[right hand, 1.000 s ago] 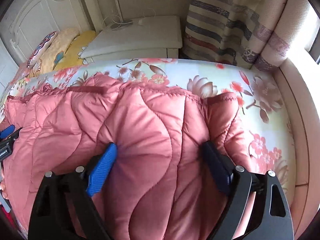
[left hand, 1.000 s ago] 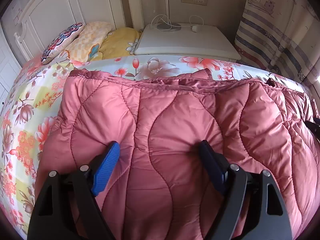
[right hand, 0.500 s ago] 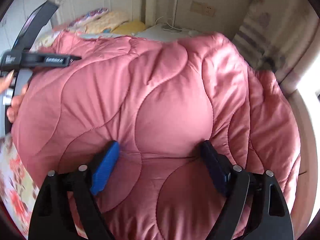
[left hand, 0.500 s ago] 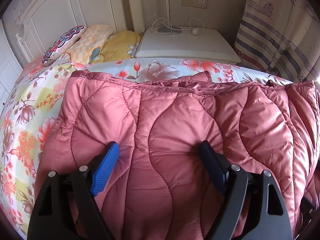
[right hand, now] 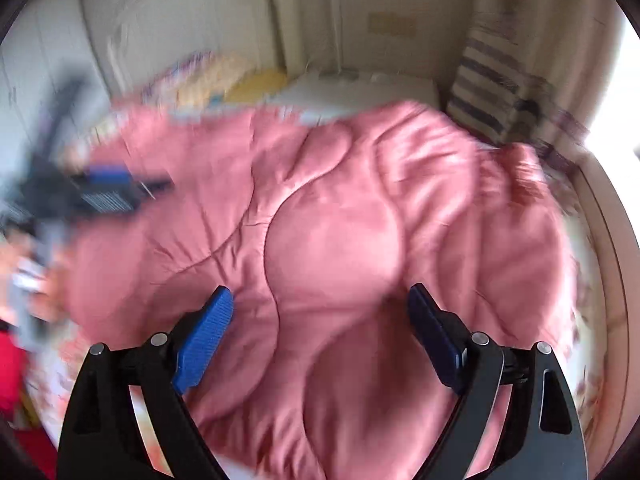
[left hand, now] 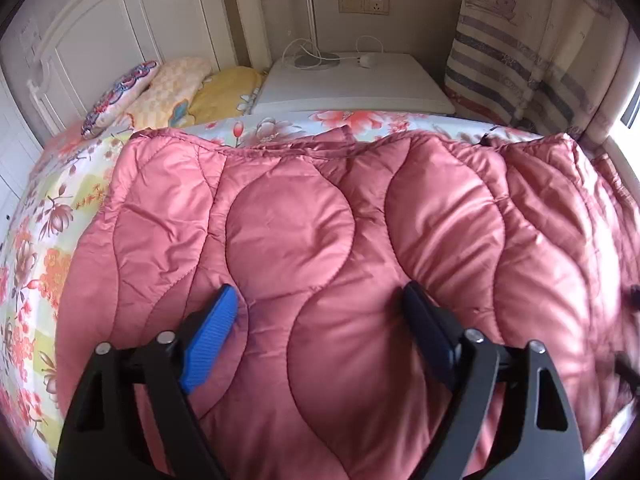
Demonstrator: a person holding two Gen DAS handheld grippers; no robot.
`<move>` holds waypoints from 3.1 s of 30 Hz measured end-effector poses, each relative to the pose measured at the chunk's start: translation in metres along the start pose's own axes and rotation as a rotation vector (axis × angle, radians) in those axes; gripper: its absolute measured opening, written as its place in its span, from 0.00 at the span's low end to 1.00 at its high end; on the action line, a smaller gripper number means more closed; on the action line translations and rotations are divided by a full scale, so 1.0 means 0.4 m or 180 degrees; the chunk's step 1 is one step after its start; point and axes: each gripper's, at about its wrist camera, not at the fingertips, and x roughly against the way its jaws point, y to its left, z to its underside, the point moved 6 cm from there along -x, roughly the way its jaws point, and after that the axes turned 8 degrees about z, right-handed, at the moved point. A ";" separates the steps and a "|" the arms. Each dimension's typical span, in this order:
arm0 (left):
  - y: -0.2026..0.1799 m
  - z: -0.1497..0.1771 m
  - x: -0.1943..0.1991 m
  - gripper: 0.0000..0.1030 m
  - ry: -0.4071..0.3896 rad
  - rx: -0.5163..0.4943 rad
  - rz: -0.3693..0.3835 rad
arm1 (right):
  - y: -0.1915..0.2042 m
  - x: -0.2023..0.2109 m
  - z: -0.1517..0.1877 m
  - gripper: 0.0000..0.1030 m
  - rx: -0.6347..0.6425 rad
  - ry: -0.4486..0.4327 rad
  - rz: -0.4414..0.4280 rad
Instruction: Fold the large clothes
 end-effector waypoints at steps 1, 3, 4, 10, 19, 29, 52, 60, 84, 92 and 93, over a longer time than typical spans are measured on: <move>-0.001 0.003 -0.002 0.88 -0.0024 -0.0035 -0.0033 | -0.023 0.031 0.006 0.83 -0.0145 -0.0056 -0.0113; 0.005 0.006 -0.009 0.90 -0.0015 0.0000 -0.0016 | -0.086 0.088 0.030 0.85 -0.0507 -0.0103 -0.0286; 0.007 0.007 -0.012 0.92 0.0004 0.0035 0.0005 | -0.130 0.116 0.054 0.85 -0.0784 -0.0100 -0.0460; 0.021 0.009 -0.021 0.95 0.0040 0.0097 0.0031 | -0.302 0.170 0.219 0.85 -0.1781 0.0053 -0.1186; 0.022 0.005 -0.025 0.96 0.0067 0.0126 0.0007 | -0.414 0.093 0.284 0.85 -0.2517 0.0060 -0.1895; 0.029 0.008 -0.027 0.96 0.0038 0.0162 0.0063 | -0.405 0.000 0.162 0.85 -0.2416 0.0205 -0.2389; 0.033 0.014 -0.032 0.98 0.0007 0.0129 0.0138 | -0.339 -0.097 0.004 0.53 -0.1386 0.0902 -0.1331; 0.039 0.019 -0.038 0.98 -0.0008 0.0196 0.0175 | -0.205 0.073 -0.141 0.35 -0.0979 0.0470 -0.0931; 0.169 0.008 0.071 0.89 0.0008 0.0494 0.0251 | 0.441 0.121 -0.308 0.34 -0.0556 0.0584 -0.0504; 0.435 0.030 0.133 0.89 -0.0196 0.0571 -0.0356 | 0.459 0.132 -0.320 0.34 -0.0557 0.0566 -0.0342; 0.447 0.041 0.100 0.89 -0.0092 0.0574 -0.0281 | 0.461 0.131 -0.323 0.34 -0.0570 0.0570 -0.0330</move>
